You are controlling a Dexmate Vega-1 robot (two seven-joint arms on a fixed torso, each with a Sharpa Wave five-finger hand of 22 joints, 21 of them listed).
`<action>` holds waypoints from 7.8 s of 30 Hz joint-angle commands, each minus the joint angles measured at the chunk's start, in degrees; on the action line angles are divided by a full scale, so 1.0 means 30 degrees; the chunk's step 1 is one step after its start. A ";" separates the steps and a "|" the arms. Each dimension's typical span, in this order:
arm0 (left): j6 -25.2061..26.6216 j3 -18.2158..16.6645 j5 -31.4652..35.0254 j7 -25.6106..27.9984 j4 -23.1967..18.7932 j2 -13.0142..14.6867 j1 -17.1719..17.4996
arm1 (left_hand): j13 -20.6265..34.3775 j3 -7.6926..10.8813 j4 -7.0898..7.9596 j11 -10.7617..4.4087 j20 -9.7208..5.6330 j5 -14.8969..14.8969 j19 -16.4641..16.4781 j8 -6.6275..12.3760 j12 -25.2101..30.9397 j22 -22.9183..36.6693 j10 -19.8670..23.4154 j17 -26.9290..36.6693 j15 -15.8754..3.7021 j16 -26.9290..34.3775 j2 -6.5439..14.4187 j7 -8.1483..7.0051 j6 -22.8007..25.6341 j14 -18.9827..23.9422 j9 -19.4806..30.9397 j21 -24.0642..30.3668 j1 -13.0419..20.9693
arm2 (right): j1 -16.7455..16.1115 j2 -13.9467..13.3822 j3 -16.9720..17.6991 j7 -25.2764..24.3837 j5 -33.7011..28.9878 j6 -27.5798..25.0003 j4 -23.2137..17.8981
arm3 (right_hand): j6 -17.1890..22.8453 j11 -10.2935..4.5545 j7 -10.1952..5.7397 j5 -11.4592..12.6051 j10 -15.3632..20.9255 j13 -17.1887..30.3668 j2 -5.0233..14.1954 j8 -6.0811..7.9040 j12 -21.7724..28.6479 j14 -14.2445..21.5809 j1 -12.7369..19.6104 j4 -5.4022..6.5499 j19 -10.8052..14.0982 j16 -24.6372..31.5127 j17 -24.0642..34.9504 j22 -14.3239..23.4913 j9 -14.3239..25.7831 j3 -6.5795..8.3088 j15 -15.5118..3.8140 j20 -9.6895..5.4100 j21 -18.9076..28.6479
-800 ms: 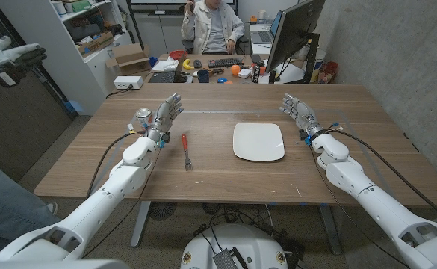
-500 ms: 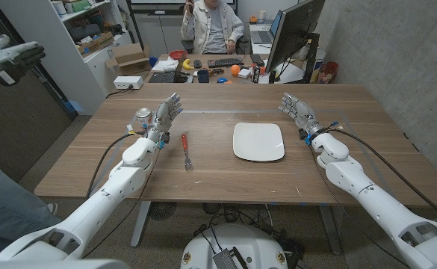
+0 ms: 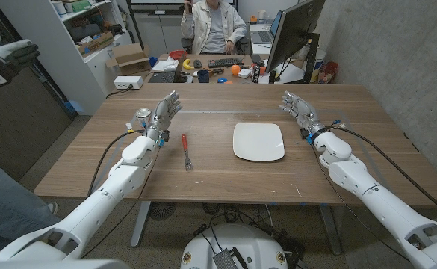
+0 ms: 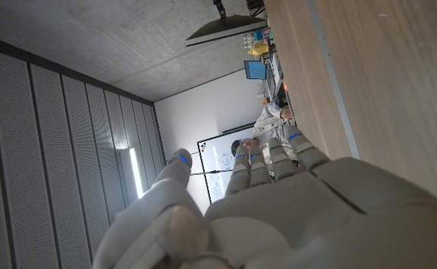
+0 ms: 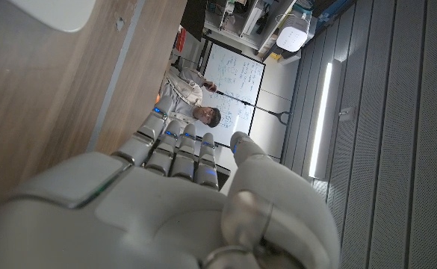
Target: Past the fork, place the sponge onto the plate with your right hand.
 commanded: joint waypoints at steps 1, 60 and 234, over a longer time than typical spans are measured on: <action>0.0158 -0.0040 0.0046 -0.0099 0.0077 0.0085 -0.0215 | 0.0093 0.0136 -0.0012 0.0106 0.0151 0.0117 -0.0053 0.0121 0.0087 0.0050 0.0000 0.0043 0.0142 0.0109 0.0042 0.0072 0.0059 0.0003 0.0049 -0.0023 0.0174 | -0.2180 -0.1501 0.0771 -0.1477 -0.0716 0.0086 -0.2721 | 0.0225 -0.0039 0.0078 0.0122 0.0170 0.0080 -0.0157 0.0143 0.0103 0.0315 0.0193 -0.0142 0.0345 0.0131 0.0024 0.0052 0.0047 0.0077 0.0001 -0.0136 -0.0086; 0.0855 0.1514 0.1874 -0.0563 0.1257 -0.0162 -0.2144 | 0.0082 0.0116 -0.0079 -0.0049 0.0390 0.0099 -0.0065 0.0061 0.0090 0.0066 0.0024 0.0046 0.0008 0.0099 0.0038 -0.0125 -0.0087 -0.0002 0.0052 -0.0292 0.0079 | -1.2414 -0.7589 0.8193 -0.3806 -0.6414 -0.2227 -1.1272 | 0.0917 -0.0144 -0.1238 0.0331 -0.0332 0.0114 -0.1742 0.0095 -0.0126 -0.0111 0.5986 -0.2821 0.0617 -0.0899 -0.1553 0.0048 0.0117 0.0677 0.0763 0.0896 -0.1688; 0.1382 0.1241 0.2284 0.1255 -0.0159 -0.0101 -0.1402 | 0.0069 0.0270 -0.0265 -0.0247 0.0753 0.0113 0.0087 0.0353 0.0346 0.0114 0.0747 0.0030 -0.0135 0.0295 0.0267 -0.0354 0.0969 0.0694 0.0079 -0.0694 -0.0014 | 0.1085 -1.5084 -0.7487 1.1173 -2.0169 -2.6365 -1.6383 | -0.4416 0.0497 -0.2077 0.2063 -0.5904 0.0256 -0.4679 0.1183 0.0915 -0.0066 0.5450 -0.1751 0.6029 -0.0366 -0.2550 0.0269 0.0106 -0.3908 0.2982 0.4890 -0.5233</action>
